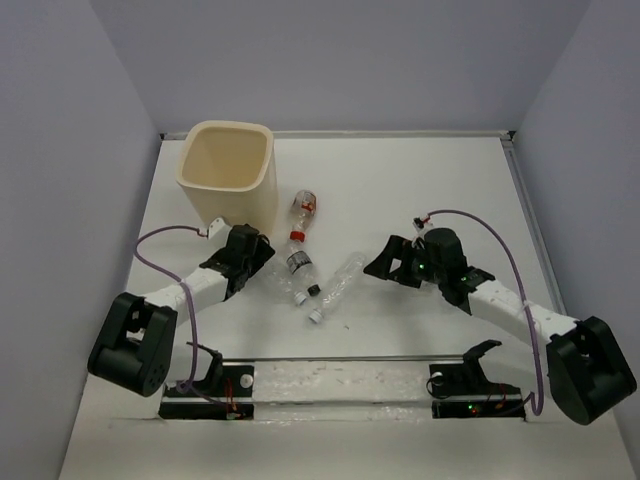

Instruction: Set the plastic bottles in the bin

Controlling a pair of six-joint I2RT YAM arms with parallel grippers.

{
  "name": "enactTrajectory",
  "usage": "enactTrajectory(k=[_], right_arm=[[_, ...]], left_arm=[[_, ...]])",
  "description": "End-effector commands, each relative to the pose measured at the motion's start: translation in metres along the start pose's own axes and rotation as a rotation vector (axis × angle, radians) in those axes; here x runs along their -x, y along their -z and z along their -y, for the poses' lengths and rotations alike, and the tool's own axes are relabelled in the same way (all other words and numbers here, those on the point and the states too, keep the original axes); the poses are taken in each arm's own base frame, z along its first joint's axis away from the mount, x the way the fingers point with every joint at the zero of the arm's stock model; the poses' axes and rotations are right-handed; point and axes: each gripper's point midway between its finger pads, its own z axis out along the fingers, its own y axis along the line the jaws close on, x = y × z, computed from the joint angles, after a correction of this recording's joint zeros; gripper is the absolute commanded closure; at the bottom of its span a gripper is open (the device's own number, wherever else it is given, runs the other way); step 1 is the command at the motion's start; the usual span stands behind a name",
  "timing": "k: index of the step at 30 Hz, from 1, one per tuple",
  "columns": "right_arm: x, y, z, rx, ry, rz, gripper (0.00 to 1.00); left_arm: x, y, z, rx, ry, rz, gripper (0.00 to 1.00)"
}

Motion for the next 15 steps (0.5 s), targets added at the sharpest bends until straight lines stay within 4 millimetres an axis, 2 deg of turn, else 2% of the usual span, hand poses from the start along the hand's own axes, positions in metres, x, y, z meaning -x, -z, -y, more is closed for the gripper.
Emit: enactTrajectory(k=[1,2,4,7,9,13,15], right_arm=[[0.039,-0.016,-0.039,0.079,0.029,0.124,0.00],[0.040,-0.022,-0.037,0.071,0.009,0.118,0.00],[0.039,-0.029,-0.037,0.071,0.003,0.113,0.00],[0.034,-0.045,-0.032,0.037,-0.017,0.090,0.00],[0.031,-0.056,-0.020,-0.001,-0.033,0.079,0.00],[0.020,-0.075,-0.008,-0.024,-0.057,0.039,0.00],[0.013,-0.081,-0.013,0.001,-0.069,0.009,0.00]], left_arm=[[0.023,0.001,0.008,-0.038,0.057,0.102,0.22],[0.023,0.002,0.006,-0.036,0.057,0.105,0.30],[0.022,0.006,0.003,-0.043,0.054,0.107,0.35],[0.019,0.013,-0.005,-0.045,0.035,0.102,0.37],[0.014,0.018,-0.012,-0.040,0.016,0.085,0.39],[0.018,0.042,-0.004,-0.126,0.002,0.082,0.42],[0.023,0.055,0.000,-0.160,-0.020,0.086,0.42]])
